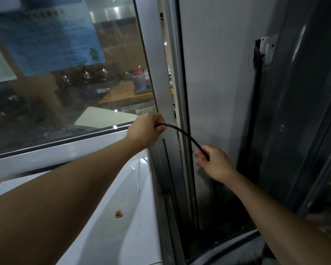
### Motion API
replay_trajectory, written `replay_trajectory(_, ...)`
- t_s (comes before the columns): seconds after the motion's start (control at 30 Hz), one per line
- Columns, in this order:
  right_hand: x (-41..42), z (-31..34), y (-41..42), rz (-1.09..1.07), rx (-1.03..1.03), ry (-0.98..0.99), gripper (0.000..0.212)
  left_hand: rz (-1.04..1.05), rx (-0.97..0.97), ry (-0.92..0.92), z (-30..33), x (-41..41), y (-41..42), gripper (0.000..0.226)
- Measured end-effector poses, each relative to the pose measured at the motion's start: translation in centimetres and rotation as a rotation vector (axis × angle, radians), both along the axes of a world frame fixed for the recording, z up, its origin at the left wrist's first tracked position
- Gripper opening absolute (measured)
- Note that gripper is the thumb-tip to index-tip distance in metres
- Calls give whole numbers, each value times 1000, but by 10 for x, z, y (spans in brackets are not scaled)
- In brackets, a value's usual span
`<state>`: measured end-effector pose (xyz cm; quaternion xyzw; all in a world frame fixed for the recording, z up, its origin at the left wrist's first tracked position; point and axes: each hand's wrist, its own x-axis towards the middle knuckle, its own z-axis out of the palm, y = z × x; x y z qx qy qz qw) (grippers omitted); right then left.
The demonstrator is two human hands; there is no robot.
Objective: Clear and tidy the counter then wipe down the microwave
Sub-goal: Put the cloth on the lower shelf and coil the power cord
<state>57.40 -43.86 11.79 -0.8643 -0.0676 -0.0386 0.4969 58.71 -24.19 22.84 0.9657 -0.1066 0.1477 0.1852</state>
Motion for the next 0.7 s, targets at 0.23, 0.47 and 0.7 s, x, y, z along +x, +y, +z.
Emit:
replay_trajectory(0.23, -6, -11, -13, -101, 82, -15, 24, 88, -177, -61, 6, -4, 9, 10)
replay_trajectory(0.47, -15, 40, -1, -86, 218, -138, 22, -180, 214, -233, 36, -22, -32, 15)
replay_trajectory(0.7, -27, 61, 0, -72, 247, -192, 13, -186, 215, -236, 53, -30, -51, 17)
